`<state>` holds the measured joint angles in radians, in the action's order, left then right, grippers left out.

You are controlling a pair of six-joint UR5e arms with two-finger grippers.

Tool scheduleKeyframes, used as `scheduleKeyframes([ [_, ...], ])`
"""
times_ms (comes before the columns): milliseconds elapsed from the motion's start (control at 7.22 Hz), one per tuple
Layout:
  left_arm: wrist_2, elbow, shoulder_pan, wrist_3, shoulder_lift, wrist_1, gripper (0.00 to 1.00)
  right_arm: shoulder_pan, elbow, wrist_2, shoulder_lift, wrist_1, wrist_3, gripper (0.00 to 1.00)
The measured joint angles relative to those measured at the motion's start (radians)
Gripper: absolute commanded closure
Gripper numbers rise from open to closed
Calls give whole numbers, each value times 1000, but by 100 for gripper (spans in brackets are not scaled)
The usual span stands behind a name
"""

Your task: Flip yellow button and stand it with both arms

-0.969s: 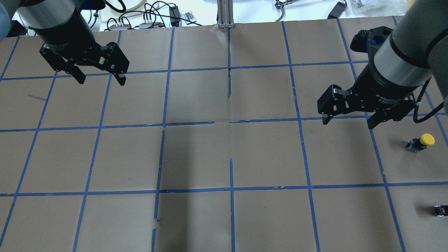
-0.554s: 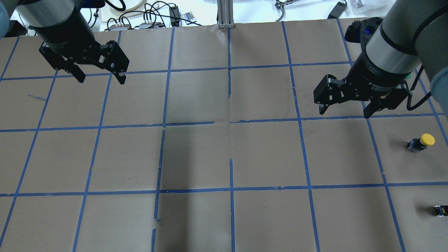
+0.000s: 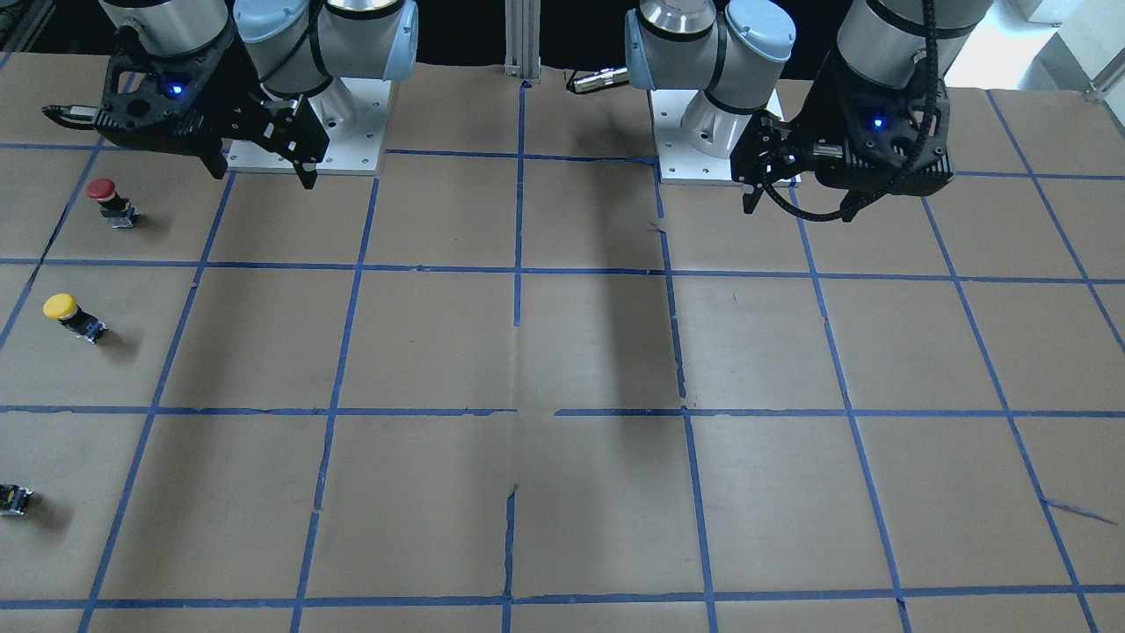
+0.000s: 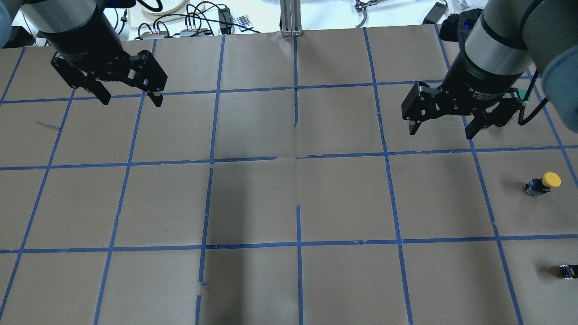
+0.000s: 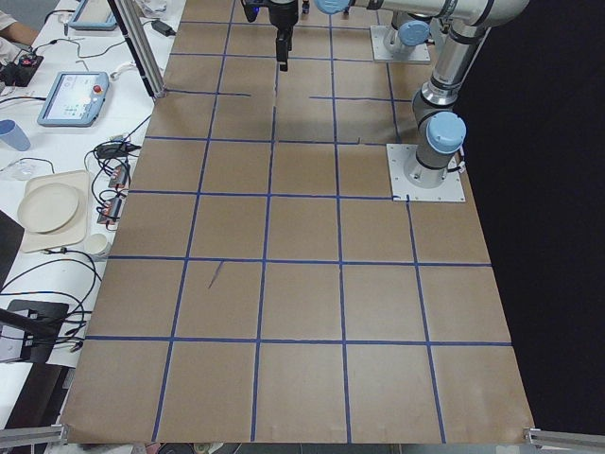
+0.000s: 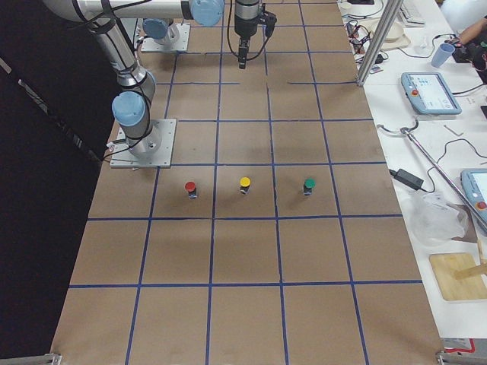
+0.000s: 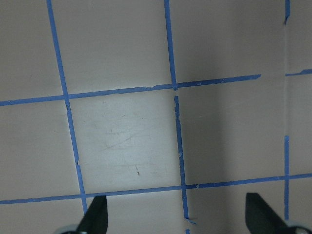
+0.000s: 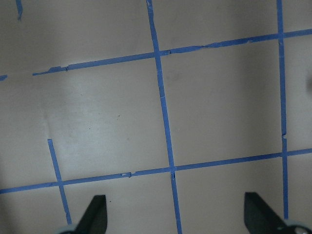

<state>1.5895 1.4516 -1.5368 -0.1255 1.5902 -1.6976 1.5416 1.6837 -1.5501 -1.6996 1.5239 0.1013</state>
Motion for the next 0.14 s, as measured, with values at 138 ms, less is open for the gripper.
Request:
scheduleKeyframes([
  [138, -2, 0, 0, 0, 1, 2, 1, 0, 0, 1, -1, 1, 0, 0],
])
